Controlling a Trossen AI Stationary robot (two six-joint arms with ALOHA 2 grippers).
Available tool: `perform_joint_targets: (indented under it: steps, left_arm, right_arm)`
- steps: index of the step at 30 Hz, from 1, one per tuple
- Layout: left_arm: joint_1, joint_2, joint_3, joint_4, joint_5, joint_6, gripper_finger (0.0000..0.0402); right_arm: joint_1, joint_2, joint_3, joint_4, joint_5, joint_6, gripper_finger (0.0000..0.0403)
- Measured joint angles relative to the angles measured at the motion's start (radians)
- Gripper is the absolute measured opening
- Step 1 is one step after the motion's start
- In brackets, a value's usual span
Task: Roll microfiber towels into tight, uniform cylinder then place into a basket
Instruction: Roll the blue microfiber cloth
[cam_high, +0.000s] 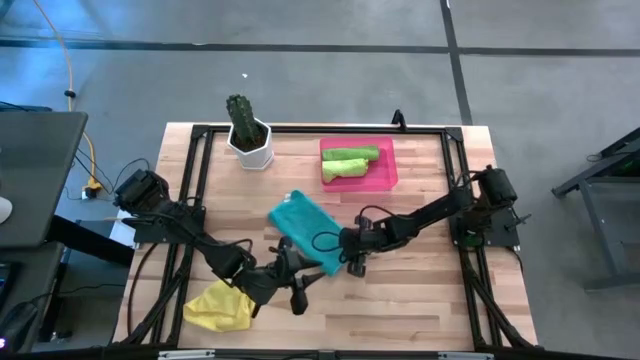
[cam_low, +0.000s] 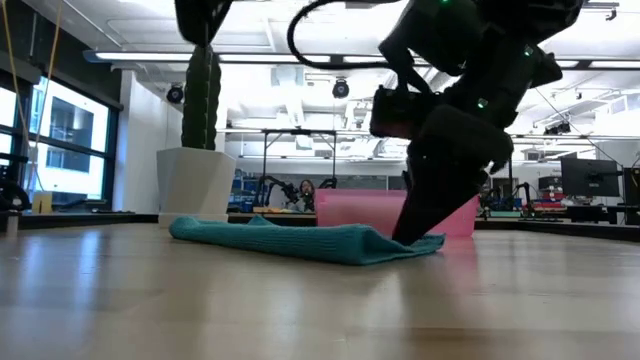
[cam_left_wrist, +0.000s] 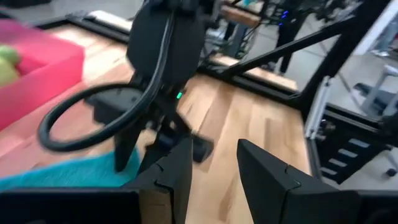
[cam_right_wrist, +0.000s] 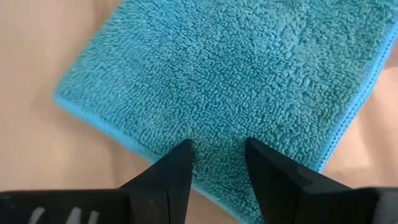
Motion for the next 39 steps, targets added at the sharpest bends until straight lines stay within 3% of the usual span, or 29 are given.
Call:
perform_joint_targets:
  steps: [7, 12, 19, 26, 31, 39]
  left_arm:
    - [-0.026, -0.026, 0.003, 0.11, 0.003, 0.135, 0.0117]
    - [-0.053, -0.06, 0.016, 0.113, 0.002, 0.185, 0.0117]
    - [-0.104, -0.071, 0.017, 0.118, -0.008, 0.195, 0.0117]
    - [-0.128, -0.071, 0.017, 0.132, -0.008, 0.147, 0.0117]
    - [-0.134, -0.071, 0.017, 0.132, -0.009, 0.132, 0.0117]
    - [-0.135, -0.071, 0.017, 0.124, -0.008, 0.126, 0.0117]
  right_arm:
    - [0.02, 0.012, -0.004, 0.232, 0.053, 0.089, 0.0144]
    - [0.017, -0.004, -0.004, 0.307, 0.061, 0.03, 0.0144]
    - [0.016, -0.106, -0.004, 0.159, 0.054, -0.34, 0.0144]
    - [-0.025, -0.144, -0.003, 0.137, 0.092, -0.752, 0.0144]
    - [-0.112, -0.099, -0.003, 0.132, 0.029, -0.774, 0.0144]
    - [-0.195, -0.009, -0.003, 0.228, -0.203, -0.734, 0.0144]
